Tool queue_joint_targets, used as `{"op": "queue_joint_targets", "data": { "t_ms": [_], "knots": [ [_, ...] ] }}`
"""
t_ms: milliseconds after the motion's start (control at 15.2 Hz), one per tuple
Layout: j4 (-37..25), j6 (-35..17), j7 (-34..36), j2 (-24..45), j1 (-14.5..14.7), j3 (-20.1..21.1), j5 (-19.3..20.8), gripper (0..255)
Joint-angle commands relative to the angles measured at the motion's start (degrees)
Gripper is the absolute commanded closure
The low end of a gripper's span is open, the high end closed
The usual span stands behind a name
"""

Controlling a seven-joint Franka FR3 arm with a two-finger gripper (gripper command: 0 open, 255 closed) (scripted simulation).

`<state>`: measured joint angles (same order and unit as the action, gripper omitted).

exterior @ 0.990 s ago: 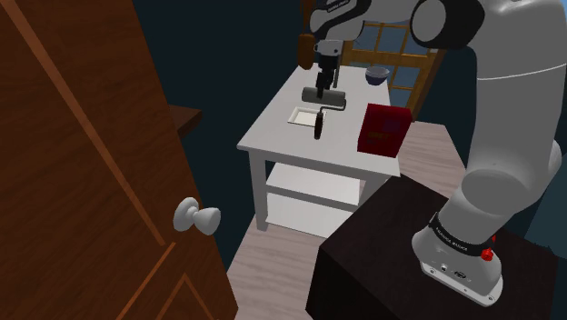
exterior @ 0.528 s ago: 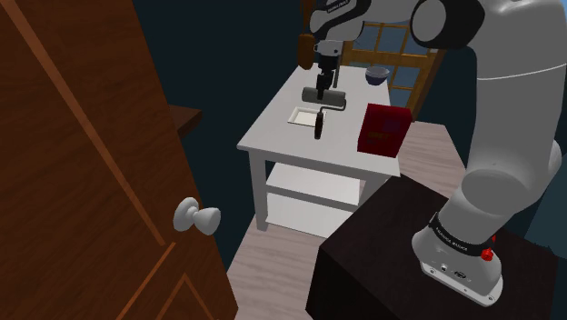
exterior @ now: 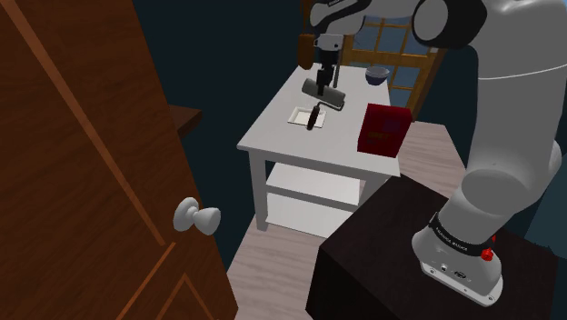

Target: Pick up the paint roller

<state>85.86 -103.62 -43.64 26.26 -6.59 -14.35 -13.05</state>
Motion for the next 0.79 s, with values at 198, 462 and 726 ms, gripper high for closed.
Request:
{"op": "queue_joint_targets", "data": {
  "t_ms": [198,462,726],
  "knots": [
    [-2.94,3.53,0.42,-0.68,-0.21,-0.17,0.31,255],
    [-5.48,6.39,0.83,-1.05,-0.36,-0.25,0.49,255],
    [-6.98,7.97,1.04,-1.15,-0.46,-0.28,0.56,255]
  ]
}}
